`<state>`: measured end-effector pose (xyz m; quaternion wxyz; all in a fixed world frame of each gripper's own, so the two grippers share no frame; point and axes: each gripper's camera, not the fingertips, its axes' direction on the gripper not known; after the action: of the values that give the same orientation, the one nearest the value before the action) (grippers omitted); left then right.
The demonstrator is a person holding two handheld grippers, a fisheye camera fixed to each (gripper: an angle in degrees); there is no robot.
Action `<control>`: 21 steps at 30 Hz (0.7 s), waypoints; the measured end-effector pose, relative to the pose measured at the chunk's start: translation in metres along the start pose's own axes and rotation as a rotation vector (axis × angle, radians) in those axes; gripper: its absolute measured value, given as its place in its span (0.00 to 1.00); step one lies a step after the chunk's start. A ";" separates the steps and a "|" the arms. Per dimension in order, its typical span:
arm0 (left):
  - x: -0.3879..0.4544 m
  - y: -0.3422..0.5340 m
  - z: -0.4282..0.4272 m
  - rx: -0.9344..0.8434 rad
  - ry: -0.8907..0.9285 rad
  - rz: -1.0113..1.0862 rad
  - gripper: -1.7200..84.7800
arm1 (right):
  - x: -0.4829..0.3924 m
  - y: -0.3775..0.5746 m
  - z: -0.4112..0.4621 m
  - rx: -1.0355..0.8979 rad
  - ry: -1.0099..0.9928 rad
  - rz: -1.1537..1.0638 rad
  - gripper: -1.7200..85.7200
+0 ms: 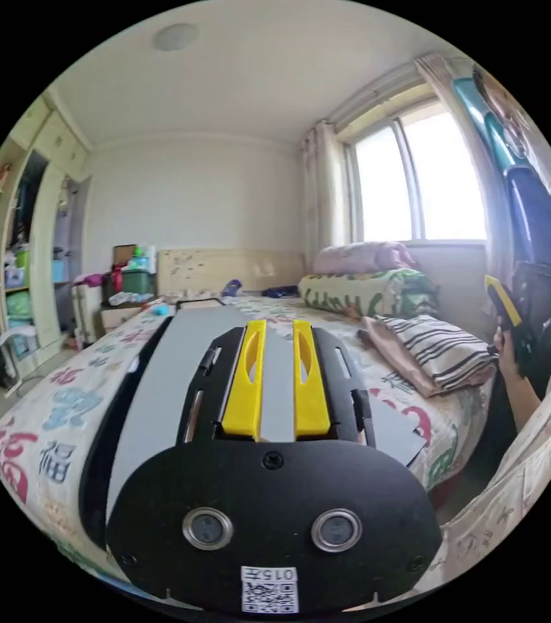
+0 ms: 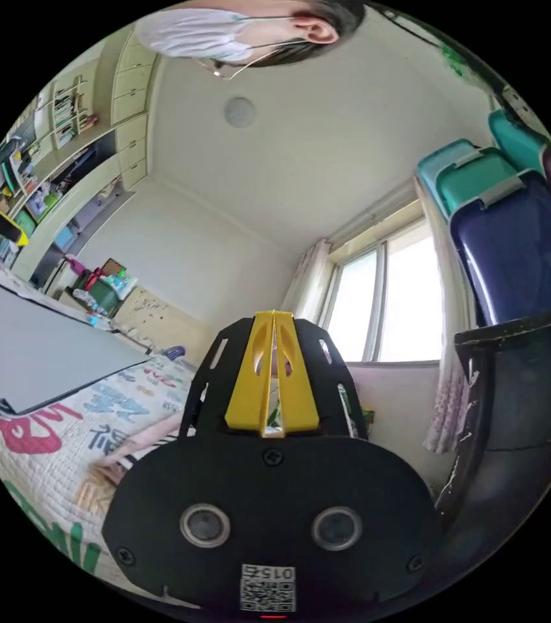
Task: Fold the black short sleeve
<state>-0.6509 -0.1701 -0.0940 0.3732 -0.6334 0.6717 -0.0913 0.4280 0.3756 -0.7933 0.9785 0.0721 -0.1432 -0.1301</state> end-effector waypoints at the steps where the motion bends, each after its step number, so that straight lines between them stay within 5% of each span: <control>1: -0.008 0.009 -0.021 0.006 -0.059 -0.025 0.10 | -0.006 0.004 0.002 -0.024 -0.041 -0.002 0.01; 7: -0.098 0.081 -0.236 0.022 -0.527 -0.433 0.19 | -0.042 0.024 0.018 -0.108 -0.375 0.103 0.01; 12: -0.128 0.175 -0.413 -0.052 -1.109 -0.613 0.23 | -0.065 0.029 0.016 -0.087 -0.542 0.214 0.01; 21: -0.149 0.329 -0.524 -0.245 -1.259 -1.019 0.27 | -0.057 0.044 0.040 -0.135 -0.751 0.256 0.01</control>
<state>-1.2440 -0.1567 0.1371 0.5215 -0.8296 -0.0287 0.1972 0.3734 0.4288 -0.7627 0.8689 -0.0633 -0.4897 -0.0337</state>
